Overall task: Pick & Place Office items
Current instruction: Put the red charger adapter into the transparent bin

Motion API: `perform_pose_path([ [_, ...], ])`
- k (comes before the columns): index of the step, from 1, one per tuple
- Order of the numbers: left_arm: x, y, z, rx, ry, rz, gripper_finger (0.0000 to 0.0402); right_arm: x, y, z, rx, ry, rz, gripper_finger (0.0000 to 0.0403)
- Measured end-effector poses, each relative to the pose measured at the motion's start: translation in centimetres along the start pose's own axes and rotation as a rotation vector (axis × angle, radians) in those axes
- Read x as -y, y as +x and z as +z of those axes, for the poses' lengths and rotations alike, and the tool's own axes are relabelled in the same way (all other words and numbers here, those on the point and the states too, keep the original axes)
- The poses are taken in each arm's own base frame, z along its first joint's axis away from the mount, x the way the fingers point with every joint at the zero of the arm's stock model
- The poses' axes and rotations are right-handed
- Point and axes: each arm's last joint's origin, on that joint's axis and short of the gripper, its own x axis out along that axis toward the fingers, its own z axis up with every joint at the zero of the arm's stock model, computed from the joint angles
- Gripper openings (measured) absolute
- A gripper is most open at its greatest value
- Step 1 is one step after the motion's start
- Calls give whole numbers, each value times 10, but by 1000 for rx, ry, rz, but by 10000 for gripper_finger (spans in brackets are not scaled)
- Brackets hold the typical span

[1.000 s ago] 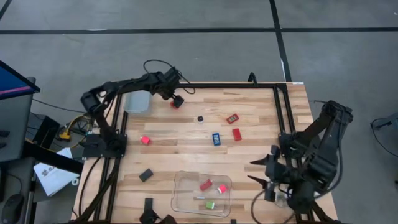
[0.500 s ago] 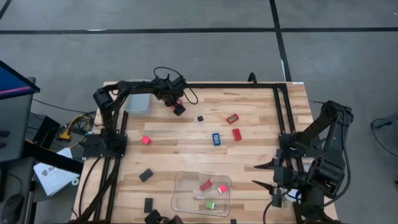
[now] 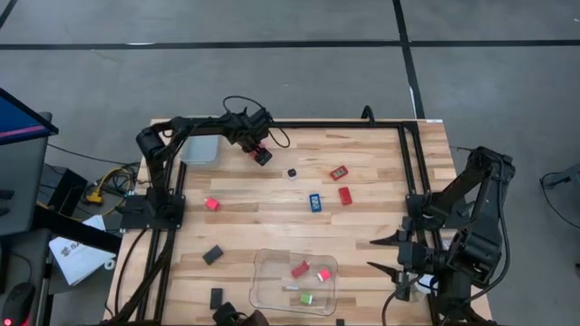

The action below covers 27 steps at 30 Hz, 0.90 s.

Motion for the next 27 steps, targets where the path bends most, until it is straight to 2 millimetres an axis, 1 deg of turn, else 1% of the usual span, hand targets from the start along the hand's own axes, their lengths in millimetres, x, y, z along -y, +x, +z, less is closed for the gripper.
perform_pose_path([
  [4, 1, 1, -1, -16, 2, 6, 265, 0, 0, 0, 0, 14, 2, 224],
  [8, 3, 1, -3, -25, 10, 36, 211, 0, 0, 0, -2, 23, 3, 224],
  [9, 4, 0, -3, -26, 15, 46, 205, 0, 0, 0, -2, 26, 3, 224],
  [13, 9, -4, -6, -42, 73, 46, 205, 0, 0, 0, -3, 29, 4, 224],
  [16, 14, -14, -9, -43, 126, 14, 205, -1, 0, 0, -2, 37, 6, 224],
  [18, 19, -25, -11, -39, 150, -20, 205, -1, -1, 0, -2, 37, 10, 224],
  [20, 25, -43, -12, 6, 179, -56, 205, -1, -1, 0, -1, 42, 11, 224],
  [23, 38, -79, -19, 73, 251, -118, 205, -1, -1, 0, -2, 57, 10, 224],
  [27, 59, -130, -43, 128, 353, -225, 210, -2, -1, 0, -3, 74, 14, 224],
])
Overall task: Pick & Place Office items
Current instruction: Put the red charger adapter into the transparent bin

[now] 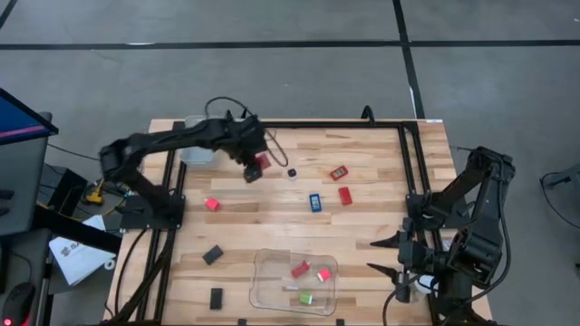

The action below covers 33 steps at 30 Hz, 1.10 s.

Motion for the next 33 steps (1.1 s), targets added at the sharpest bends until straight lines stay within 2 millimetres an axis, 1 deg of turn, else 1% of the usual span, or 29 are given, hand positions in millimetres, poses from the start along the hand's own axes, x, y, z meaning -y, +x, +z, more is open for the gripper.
perform_pose_path([
  [3, 32, -27, -12, 27, 50, -63, 210, -1, -2, -1, 0, 11, 6, 224],
  [5, 55, -38, -24, 47, 76, -119, 209, -1, -3, -1, 1, 10, 12, 224],
  [7, 80, -41, -37, 47, 106, -173, 209, -2, -3, -1, 3, 13, 13, 224],
  [10, 115, -40, -56, 62, 142, -254, 211, -2, -3, -1, 5, 14, 14, 224],
  [14, 165, -30, -77, 104, 202, -378, 211, -2, -3, -1, 7, 12, 14, 224],
  [18, 212, -21, -89, 163, 284, -484, 211, -2, -3, -1, 11, 3, 9, 224],
  [20, 232, -17, -92, 217, 323, -541, 211, -1, -3, -1, 12, 2, 8, 224],
  [22, 249, -14, -91, 265, 349, -590, 210, -1, -3, -1, 13, -2, 4, 224],
  [24, 262, -10, -90, 287, 365, -598, 210, 0, -3, -1, 13, -8, 0, 224],
  [30, 287, 15, -87, 217, 394, -465, 210, 0, -3, -1, 14, -9, -2, 224],
  [33, 294, 24, -85, 157, 420, -365, 210, 0, -3, -1, 14, -10, -2, 224],
])
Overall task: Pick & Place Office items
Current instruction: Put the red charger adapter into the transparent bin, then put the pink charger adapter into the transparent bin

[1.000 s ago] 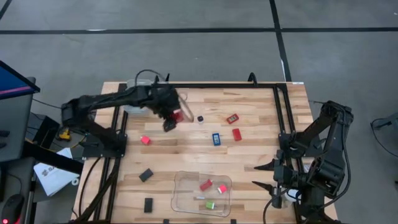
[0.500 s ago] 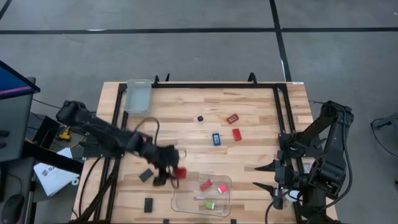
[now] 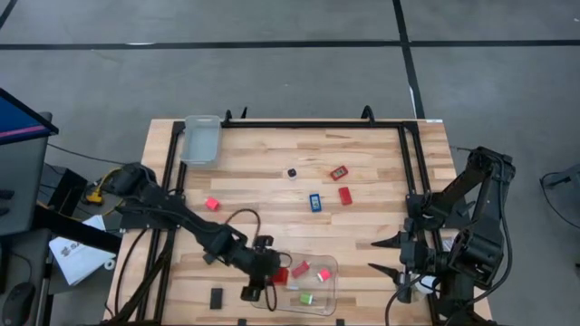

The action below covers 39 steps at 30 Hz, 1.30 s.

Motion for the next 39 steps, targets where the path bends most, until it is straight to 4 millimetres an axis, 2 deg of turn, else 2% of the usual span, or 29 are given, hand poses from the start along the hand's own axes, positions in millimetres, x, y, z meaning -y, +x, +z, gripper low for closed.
perform_pose_path([
  [6, 4, 12, 9, -37, 5, 24, 210, 0, 0, 0, 0, 3, 0, 224],
  [15, 3, 27, 2, -126, -17, 49, 210, 0, 0, 0, 0, 2, 0, 224],
  [25, 3, 23, 2, -130, -18, 48, 218, 0, 0, 0, 0, 1, -1, 224],
  [39, 1, 23, 3, -128, -22, 50, 253, 0, 0, 0, 0, 1, 0, 224],
])
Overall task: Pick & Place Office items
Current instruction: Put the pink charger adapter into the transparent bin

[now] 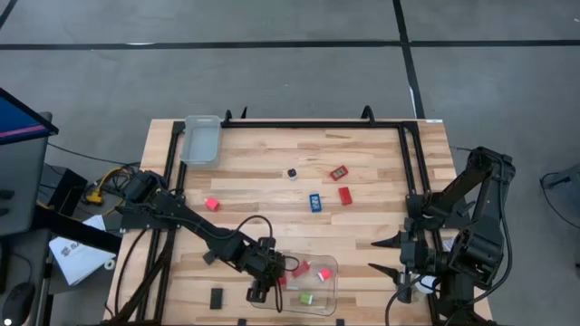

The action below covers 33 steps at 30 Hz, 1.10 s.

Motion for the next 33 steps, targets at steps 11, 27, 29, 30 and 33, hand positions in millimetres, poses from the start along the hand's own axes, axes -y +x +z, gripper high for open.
perform_pose_path([
  [11, 14, -91, 27, 407, 134, -172, 252, 0, 0, 0, 0, 0, 0, 224],
  [27, -23, -113, -66, -106, -322, 322, 224, -4, -10, -9, 31, -3, 24, 224],
  [29, -30, -91, -75, -241, -323, 379, 219, -4, -10, -9, 35, -3, 23, 224],
  [30, -33, -82, -77, -293, -320, 419, 217, -4, -10, -8, 35, -4, 20, 224],
  [33, -49, -62, -82, -465, -279, 526, 219, -3, -7, -7, 36, -4, 8, 224],
])
